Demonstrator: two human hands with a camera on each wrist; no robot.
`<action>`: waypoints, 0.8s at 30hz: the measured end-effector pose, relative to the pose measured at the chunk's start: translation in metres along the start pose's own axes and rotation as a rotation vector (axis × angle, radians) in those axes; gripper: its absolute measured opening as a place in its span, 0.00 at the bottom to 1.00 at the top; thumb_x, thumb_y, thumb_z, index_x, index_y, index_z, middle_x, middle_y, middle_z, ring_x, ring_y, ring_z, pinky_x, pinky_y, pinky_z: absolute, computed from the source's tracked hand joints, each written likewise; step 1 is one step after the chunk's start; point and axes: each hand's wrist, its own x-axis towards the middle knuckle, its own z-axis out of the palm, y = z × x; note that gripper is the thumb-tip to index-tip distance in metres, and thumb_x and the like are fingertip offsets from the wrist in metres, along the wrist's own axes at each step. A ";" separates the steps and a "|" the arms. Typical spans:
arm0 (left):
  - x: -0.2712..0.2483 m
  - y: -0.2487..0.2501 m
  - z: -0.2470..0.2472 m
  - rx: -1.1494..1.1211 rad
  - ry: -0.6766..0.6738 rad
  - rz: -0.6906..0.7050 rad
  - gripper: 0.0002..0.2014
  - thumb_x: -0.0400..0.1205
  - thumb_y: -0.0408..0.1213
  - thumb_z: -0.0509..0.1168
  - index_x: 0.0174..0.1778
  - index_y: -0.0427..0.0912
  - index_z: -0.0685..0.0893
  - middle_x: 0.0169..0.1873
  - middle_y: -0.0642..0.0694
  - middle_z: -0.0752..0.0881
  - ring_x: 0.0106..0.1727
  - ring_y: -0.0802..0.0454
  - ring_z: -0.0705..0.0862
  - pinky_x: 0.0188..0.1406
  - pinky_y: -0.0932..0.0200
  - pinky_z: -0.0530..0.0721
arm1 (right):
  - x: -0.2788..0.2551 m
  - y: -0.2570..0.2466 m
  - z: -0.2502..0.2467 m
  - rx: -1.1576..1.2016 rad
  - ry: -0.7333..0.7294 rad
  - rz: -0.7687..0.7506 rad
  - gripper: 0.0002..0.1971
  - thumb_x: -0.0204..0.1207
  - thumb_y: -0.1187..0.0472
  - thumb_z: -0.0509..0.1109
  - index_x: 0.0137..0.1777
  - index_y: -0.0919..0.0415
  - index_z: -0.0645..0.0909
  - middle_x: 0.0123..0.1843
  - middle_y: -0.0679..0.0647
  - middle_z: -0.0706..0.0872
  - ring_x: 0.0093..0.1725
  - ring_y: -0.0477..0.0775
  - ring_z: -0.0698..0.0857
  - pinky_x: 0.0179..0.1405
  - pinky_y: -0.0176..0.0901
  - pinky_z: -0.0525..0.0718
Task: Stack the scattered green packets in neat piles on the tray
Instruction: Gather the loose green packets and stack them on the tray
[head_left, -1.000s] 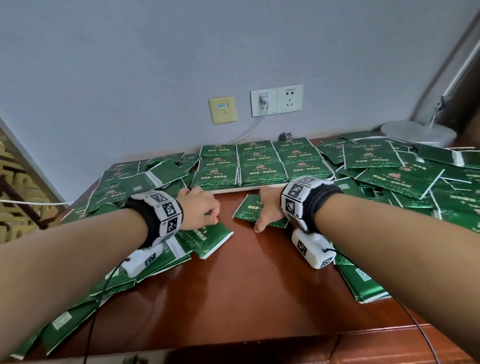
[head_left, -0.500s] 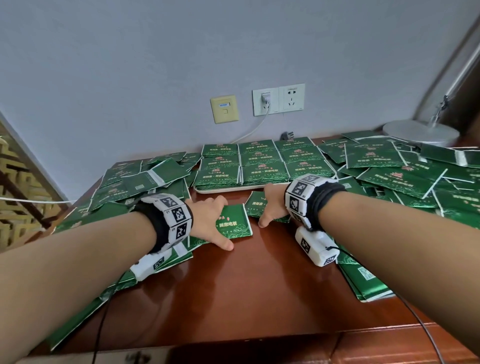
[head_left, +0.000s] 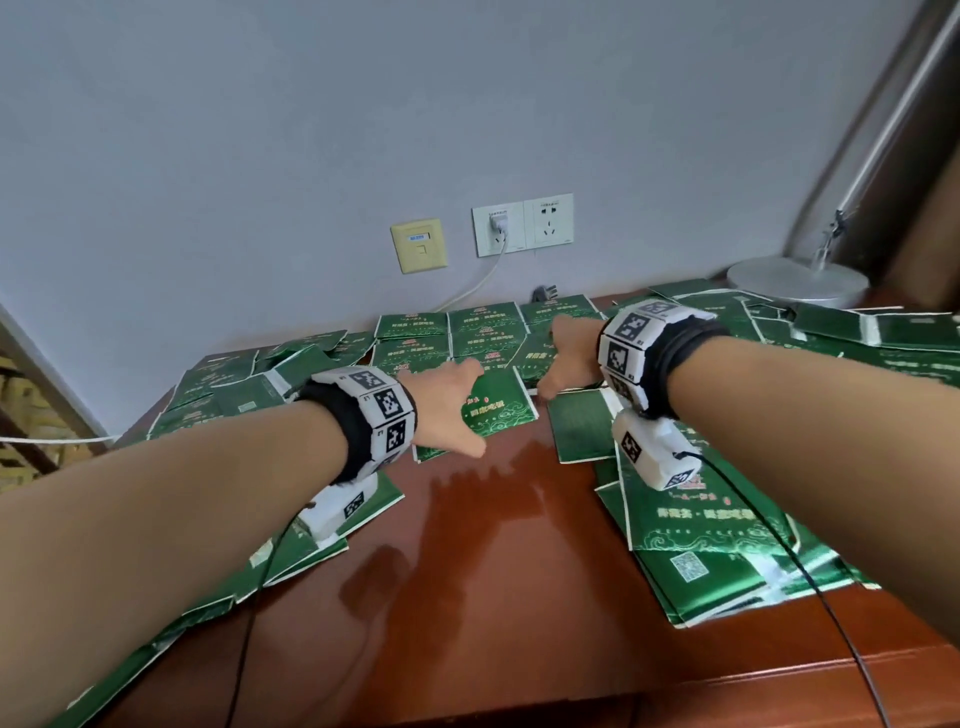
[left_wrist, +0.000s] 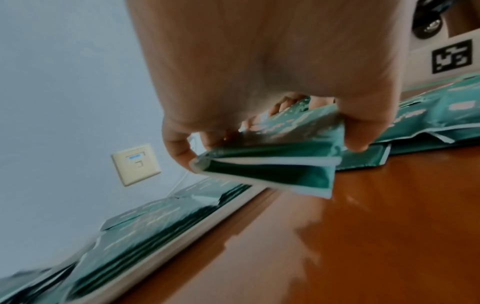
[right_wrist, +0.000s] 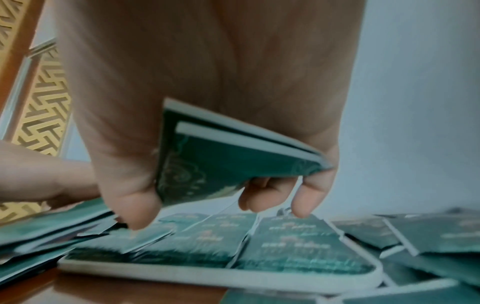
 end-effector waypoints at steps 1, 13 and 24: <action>0.007 0.007 -0.004 0.002 0.017 0.015 0.46 0.72 0.53 0.72 0.80 0.44 0.54 0.72 0.44 0.72 0.66 0.43 0.78 0.68 0.42 0.74 | 0.002 0.008 -0.006 -0.002 0.024 0.004 0.33 0.69 0.50 0.76 0.68 0.70 0.73 0.48 0.58 0.84 0.45 0.59 0.82 0.41 0.45 0.80; 0.120 0.058 -0.047 0.050 0.058 0.040 0.42 0.70 0.51 0.75 0.73 0.38 0.62 0.58 0.38 0.82 0.52 0.40 0.85 0.52 0.40 0.85 | 0.060 0.094 -0.065 0.122 0.193 0.118 0.32 0.68 0.57 0.78 0.69 0.69 0.73 0.65 0.67 0.80 0.63 0.69 0.79 0.58 0.56 0.78; 0.242 0.064 -0.040 0.123 0.022 0.134 0.43 0.67 0.52 0.78 0.73 0.40 0.66 0.62 0.40 0.77 0.60 0.41 0.78 0.59 0.42 0.81 | 0.171 0.128 -0.066 0.054 0.128 0.072 0.32 0.69 0.58 0.78 0.70 0.68 0.73 0.67 0.66 0.79 0.66 0.67 0.78 0.61 0.54 0.77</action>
